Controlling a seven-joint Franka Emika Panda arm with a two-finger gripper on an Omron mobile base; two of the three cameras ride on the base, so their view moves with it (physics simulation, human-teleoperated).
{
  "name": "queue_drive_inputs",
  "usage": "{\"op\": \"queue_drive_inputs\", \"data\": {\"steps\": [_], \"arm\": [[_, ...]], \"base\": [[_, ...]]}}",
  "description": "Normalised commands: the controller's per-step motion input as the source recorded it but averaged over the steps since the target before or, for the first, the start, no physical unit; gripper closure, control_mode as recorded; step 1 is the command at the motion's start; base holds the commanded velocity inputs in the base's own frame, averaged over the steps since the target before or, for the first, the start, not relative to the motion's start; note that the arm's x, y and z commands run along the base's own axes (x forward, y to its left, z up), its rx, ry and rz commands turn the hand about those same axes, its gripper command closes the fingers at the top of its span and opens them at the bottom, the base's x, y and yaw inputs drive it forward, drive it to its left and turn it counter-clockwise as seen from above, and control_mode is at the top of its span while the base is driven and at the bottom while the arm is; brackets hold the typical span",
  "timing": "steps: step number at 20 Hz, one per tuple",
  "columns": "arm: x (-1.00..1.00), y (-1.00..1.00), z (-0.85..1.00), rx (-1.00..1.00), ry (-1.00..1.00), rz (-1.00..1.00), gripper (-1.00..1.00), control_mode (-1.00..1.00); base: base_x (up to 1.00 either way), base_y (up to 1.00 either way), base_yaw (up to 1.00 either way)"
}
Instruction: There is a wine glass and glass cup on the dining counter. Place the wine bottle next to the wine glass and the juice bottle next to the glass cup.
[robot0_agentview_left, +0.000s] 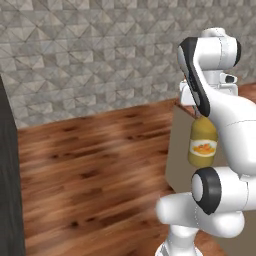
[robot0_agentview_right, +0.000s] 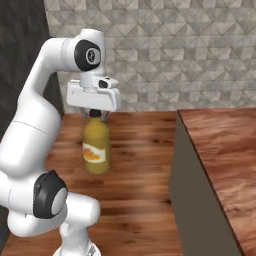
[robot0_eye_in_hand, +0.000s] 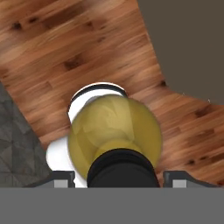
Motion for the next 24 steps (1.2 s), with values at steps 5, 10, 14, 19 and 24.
{"op": "queue_drive_inputs", "data": {"steps": [5, 10, 14, 19, 24], "arm": [[0.0, 0.0, 0.0, 0.0, 0.0, 0.0, 1.0, 1.0], [0.0, 0.0, 0.0, 0.0, 0.0, 0.0, 1.0, 1.0], [0.0, 0.0, 0.0, 0.0, 0.0, 0.0, 1.0, 1.0], [0.0, 0.0, 0.0, 0.0, 0.0, 0.0, 1.0, 1.0], [0.0, 0.0, 0.0, 0.0, 0.0, 0.0, 1.0, 1.0]], "base": [[0.92, 0.44, 0.01], [0.94, 0.38, 0.02], [0.94, 0.31, 0.04], [0.94, 0.13, 0.05], [0.94, 0.0, 0.06]]}}
